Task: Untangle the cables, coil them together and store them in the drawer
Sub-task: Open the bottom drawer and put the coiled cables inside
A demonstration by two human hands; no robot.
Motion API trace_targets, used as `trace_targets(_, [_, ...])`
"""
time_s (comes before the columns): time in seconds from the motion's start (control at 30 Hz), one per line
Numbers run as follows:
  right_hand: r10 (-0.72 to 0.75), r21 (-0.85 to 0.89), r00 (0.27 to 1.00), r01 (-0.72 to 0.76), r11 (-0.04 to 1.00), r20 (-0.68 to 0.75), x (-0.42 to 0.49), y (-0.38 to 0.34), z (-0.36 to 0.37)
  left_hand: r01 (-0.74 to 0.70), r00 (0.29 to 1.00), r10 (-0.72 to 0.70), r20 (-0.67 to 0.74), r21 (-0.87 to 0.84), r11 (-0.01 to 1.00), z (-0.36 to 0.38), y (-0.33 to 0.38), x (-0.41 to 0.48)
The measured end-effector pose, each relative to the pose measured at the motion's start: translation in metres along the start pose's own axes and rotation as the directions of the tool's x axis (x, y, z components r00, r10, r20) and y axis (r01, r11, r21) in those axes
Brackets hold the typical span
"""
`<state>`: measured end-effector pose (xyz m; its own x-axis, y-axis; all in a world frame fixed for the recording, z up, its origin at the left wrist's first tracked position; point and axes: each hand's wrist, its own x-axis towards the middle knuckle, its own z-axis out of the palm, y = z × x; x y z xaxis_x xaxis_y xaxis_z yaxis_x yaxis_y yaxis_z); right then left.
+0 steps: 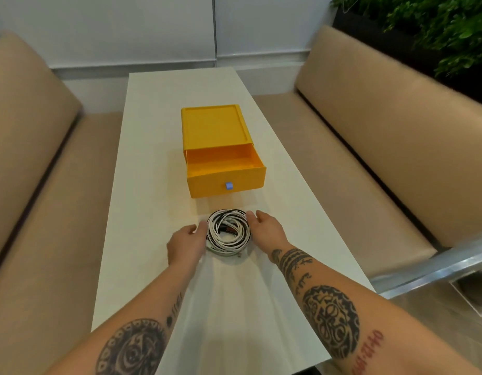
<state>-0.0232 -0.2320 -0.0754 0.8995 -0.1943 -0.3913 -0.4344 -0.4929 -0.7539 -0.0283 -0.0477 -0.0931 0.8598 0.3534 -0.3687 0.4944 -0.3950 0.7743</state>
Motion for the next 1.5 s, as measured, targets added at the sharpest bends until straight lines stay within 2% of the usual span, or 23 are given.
trace_targets(0.13, [0.036, -0.229, 0.995, -0.014, 0.973, 0.091, 0.013, -0.022, 0.009, -0.079, 0.996, 0.066, 0.065, 0.226, 0.971, 0.018, 0.018, -0.001])
trace_targets(0.23, [0.013, -0.331, 0.991, 0.031, 0.943, 0.131, 0.022, -0.03, 0.014, -0.066, 0.995, 0.045, 0.084, 0.267, 0.961, 0.023, 0.024, 0.005])
trace_targets(0.27, [0.025, -0.303, 0.992, 0.013, 0.953, 0.121, 0.026, -0.029, 0.016, -0.046, 0.996, 0.025, 0.087, 0.257, 0.965, 0.022, 0.025, 0.008])
trace_targets(0.33, [0.085, -0.114, 0.992, -0.075, 0.991, 0.091, 0.035, -0.021, 0.02, -0.01, 0.995, -0.011, 0.096, 0.216, 0.976, 0.02, 0.024, 0.014])
trace_targets(0.43, [0.171, 0.15, 0.973, -0.194, 0.969, 0.155, 0.034, -0.013, 0.025, 0.038, 0.992, -0.044, 0.114, 0.053, 0.998, 0.017, 0.021, 0.014])
trace_targets(0.5, [0.187, 0.178, 0.963, -0.222, 0.959, 0.192, 0.031, -0.016, 0.026, 0.081, 0.989, -0.077, 0.123, -0.027, 0.996, 0.016, 0.017, 0.015])
trace_targets(0.63, [0.182, 0.165, 0.945, -0.232, 0.959, 0.273, 0.028, -0.021, 0.025, 0.106, 0.986, -0.094, 0.136, -0.084, 0.991, 0.016, 0.013, 0.017])
trace_targets(0.77, [0.13, 0.192, 0.963, -0.178, 0.965, 0.238, 0.042, -0.011, 0.033, 0.1, 0.988, -0.085, 0.126, -0.118, 0.988, 0.015, 0.013, 0.015])
trace_targets(0.87, [0.142, 0.283, 0.954, -0.217, 0.934, 0.264, 0.045, 0.0, 0.037, 0.107, 0.986, -0.086, 0.144, -0.148, 0.983, 0.012, 0.011, 0.013])
trace_targets(0.97, [0.132, 0.328, 0.945, -0.232, 0.916, 0.299, 0.03, 0.005, 0.032, 0.122, 0.977, -0.086, 0.193, -0.183, 0.975, 0.009, 0.005, 0.004])
trace_targets(1.1, [0.068, 0.399, 0.946, -0.198, 0.895, 0.317, 0.011, -0.001, 0.008, 0.19, 0.937, -0.062, 0.343, -0.354, 0.916, 0.002, 0.016, -0.009])
trace_targets(1.23, [0.032, 0.474, 0.943, -0.196, 0.858, 0.331, 0.0, -0.003, -0.022, 0.158, 0.895, -0.019, 0.445, -0.277, 0.948, -0.009, 0.04, -0.022])
trace_targets(1.37, [-0.017, 0.527, 0.919, -0.212, 0.823, 0.395, -0.013, -0.013, -0.05, 0.175, 0.787, -0.054, 0.614, -0.139, 0.975, -0.027, 0.067, -0.033])
trace_targets(1.5, [-0.07, 0.563, 0.901, -0.206, 0.8, 0.428, -0.017, -0.029, -0.077, 0.122, 0.717, -0.075, 0.693, -0.019, 0.992, -0.041, 0.088, -0.041])
